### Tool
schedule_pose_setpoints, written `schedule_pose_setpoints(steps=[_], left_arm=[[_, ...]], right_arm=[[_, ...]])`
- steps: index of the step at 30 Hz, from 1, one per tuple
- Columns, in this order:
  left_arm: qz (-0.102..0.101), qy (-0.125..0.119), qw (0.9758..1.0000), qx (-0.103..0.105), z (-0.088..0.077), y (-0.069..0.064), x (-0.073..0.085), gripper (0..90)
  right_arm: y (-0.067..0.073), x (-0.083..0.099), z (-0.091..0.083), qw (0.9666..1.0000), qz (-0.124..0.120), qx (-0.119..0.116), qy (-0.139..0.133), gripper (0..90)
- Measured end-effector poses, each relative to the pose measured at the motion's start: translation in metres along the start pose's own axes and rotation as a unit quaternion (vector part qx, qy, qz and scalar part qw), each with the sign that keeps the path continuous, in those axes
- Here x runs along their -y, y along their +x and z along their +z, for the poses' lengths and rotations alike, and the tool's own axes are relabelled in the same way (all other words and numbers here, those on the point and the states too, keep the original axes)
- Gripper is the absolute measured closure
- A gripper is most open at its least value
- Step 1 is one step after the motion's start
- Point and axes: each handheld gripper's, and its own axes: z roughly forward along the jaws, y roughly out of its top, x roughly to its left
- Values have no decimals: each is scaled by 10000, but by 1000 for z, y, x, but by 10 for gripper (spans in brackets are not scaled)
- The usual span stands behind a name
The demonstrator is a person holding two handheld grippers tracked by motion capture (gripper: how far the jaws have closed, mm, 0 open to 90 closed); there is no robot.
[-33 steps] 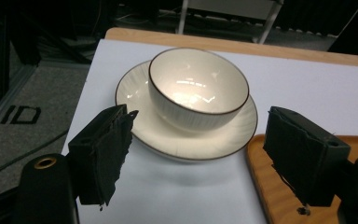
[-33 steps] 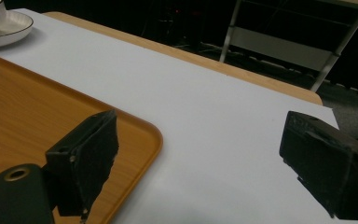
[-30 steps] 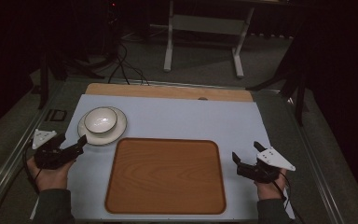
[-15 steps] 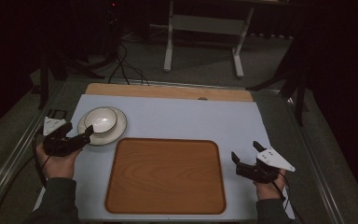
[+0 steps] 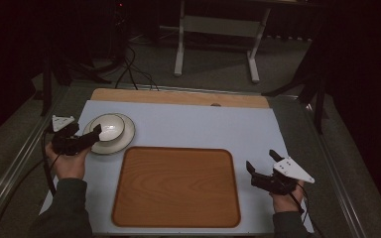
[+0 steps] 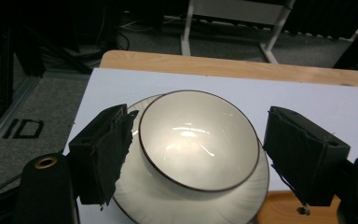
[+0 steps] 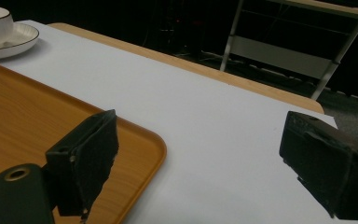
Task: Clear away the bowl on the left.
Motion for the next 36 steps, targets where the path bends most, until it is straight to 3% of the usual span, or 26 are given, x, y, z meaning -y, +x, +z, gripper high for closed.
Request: schedule_pose_setpoints(steps=[8, 21, 28, 36], left_arm=[[-127, 106, 9999, -38, 16, 3, -5, 243], [-117, 319, 9993, -130, 39, 0, -5, 242], [-97, 597, 9975, -369, 53, 7, -1, 242], [-232, 838, 9954, -409, 64, 15, 2, 247]], right_arm=[[0, 0, 0, 10000, -8, 2, -4, 111], [0, 0, -1, 10000, -12, 13, -37, 111], [1, 0, -1, 10000, -22, -14, -39, 111], [1, 0, 0, 10000, -23, -28, -43, 112]])
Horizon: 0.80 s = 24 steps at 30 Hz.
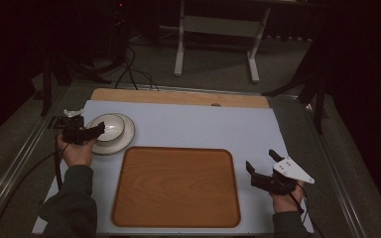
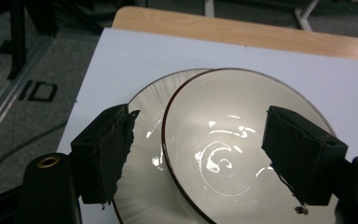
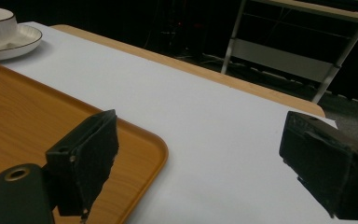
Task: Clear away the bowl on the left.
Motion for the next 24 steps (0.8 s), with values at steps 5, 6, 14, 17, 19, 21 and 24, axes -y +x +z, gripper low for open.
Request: schedule_pose_setpoints(steps=[5, 6, 14, 17, 19, 21, 24], left_arm=[[-189, 198, 9996, 105, 9, 3, 1, 271], [-185, 253, 9995, 93, 11, 3, 2, 275], [-204, 683, 9975, 1, 22, 3, 6, 395], [-212, 825, 9964, -41, 26, 2, 8, 454], [-227, 867, 9959, -107, 27, 2, 9, 538], [-318, 915, 9952, -135, 29, 3, 10, 601], [-509, 1036, 9933, -113, 34, 7, 12, 652]], right_arm=[[0, 0, 1, 10000, -14, -3, 11, 112], [0, 0, 1, 10000, -14, 6, 14, 112], [0, 0, 1, 10000, -7, 12, -5, 112], [0, 0, 0, 10000, 10, 24, -17, 112], [0, 0, 0, 10000, 16, 27, -18, 112], [0, 0, 0, 10000, 15, 31, -17, 112], [0, 0, 0, 10000, 14, 28, -25, 112]])
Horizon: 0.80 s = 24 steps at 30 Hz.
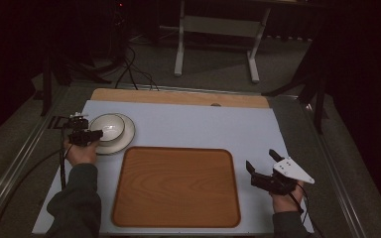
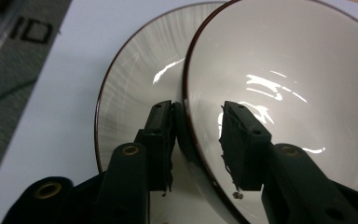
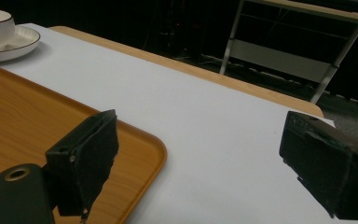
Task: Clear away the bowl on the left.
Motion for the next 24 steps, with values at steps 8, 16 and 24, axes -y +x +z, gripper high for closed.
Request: schedule_pose_setpoints(steps=[8, 16, 24], left_arm=[[-634, 277, 9969, 384, 5, 8, -3, 680], [-832, 323, 9939, 652, 4, 11, -4, 793], [-940, 205, 9926, 747, 1, 7, -4, 800]], right_arm=[[1, 0, 0, 10000, -31, -13, 6, 112], [1, 0, 0, 10000, -27, -14, -1, 112], [0, 0, -1, 10000, -14, -1, -29, 112]])
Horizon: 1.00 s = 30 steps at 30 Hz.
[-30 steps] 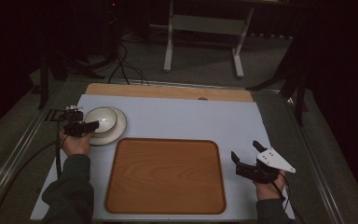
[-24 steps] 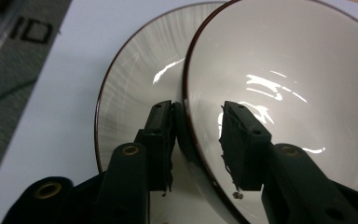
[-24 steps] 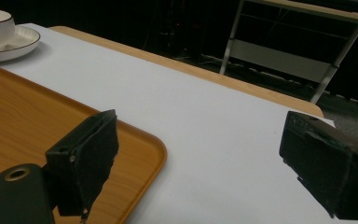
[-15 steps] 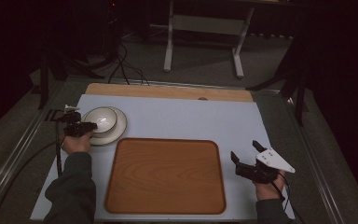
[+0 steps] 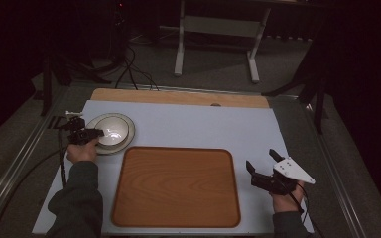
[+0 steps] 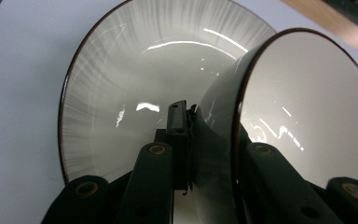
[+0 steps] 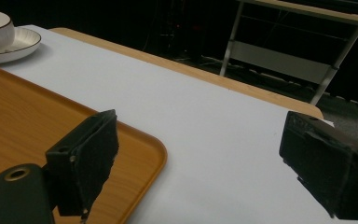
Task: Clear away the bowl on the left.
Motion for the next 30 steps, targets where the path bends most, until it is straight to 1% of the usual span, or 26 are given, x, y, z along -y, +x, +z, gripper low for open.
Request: schedule_pose_setpoints(steps=[4, 7, 13, 17, 19, 23, 28, 30], left_arm=[[-36, 4, 10000, 2, 0, 1, 0, 800], [-83, -34, 10000, -36, -2, 1, -1, 797], [-97, -115, 9999, 46, -10, 3, -3, 795], [-103, -184, 9998, 50, -16, 5, -4, 795], [-66, -212, 9997, 91, -20, 5, -5, 795], [-62, -274, 9994, 202, -28, 5, -6, 794], [-53, -309, 9991, 284, -35, 4, -6, 791], [10, -359, 9987, 353, -41, 3, -5, 791]], right_arm=[[0, 0, 0, 10000, -3, -2, 2, 111], [0, 0, -1, 10000, 11, 11, -3, 112], [0, 0, -1, 10000, 15, 15, -11, 112], [0, 0, -1, 10000, 24, 23, -20, 111], [0, 0, -1, 10000, 24, 27, -26, 112], [0, 0, -1, 10000, 10, 33, -50, 112], [0, 0, -1, 10000, 13, 30, -48, 112], [0, 0, -1, 10000, -4, 26, -50, 112]])
